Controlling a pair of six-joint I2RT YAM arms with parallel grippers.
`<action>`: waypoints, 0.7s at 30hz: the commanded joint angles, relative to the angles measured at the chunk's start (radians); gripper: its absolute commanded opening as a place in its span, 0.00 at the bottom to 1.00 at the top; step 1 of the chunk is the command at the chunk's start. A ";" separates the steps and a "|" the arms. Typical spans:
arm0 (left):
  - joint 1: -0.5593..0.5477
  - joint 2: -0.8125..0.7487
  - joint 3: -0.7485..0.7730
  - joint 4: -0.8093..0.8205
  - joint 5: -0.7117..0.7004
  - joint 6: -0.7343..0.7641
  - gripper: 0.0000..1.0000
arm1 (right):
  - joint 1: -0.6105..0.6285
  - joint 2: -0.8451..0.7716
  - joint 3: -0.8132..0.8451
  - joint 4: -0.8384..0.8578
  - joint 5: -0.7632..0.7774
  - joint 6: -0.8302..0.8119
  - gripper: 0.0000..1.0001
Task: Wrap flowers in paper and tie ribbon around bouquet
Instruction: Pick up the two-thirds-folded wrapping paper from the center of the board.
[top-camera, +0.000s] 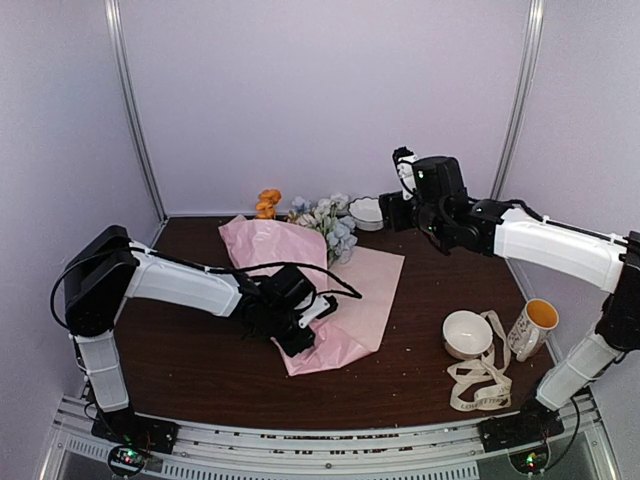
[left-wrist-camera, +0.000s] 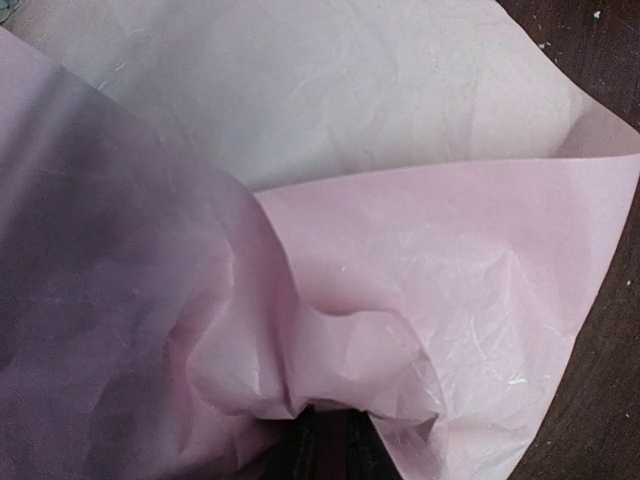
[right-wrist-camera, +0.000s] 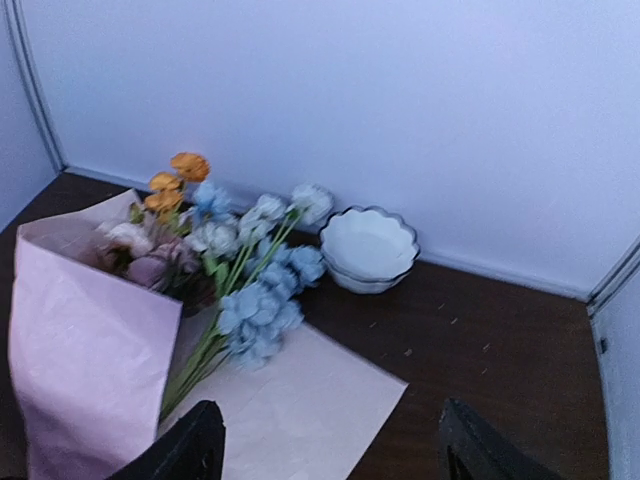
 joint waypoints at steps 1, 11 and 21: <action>-0.011 0.007 -0.030 0.012 0.028 -0.023 0.16 | 0.002 -0.107 -0.118 -0.250 -0.377 0.438 0.70; -0.011 -0.007 -0.068 0.067 0.021 -0.019 0.17 | 0.038 -0.138 -0.519 -0.138 -0.728 1.029 0.65; -0.011 -0.008 -0.091 0.093 0.014 0.038 0.18 | 0.195 -0.012 -0.627 0.063 -0.837 1.384 0.65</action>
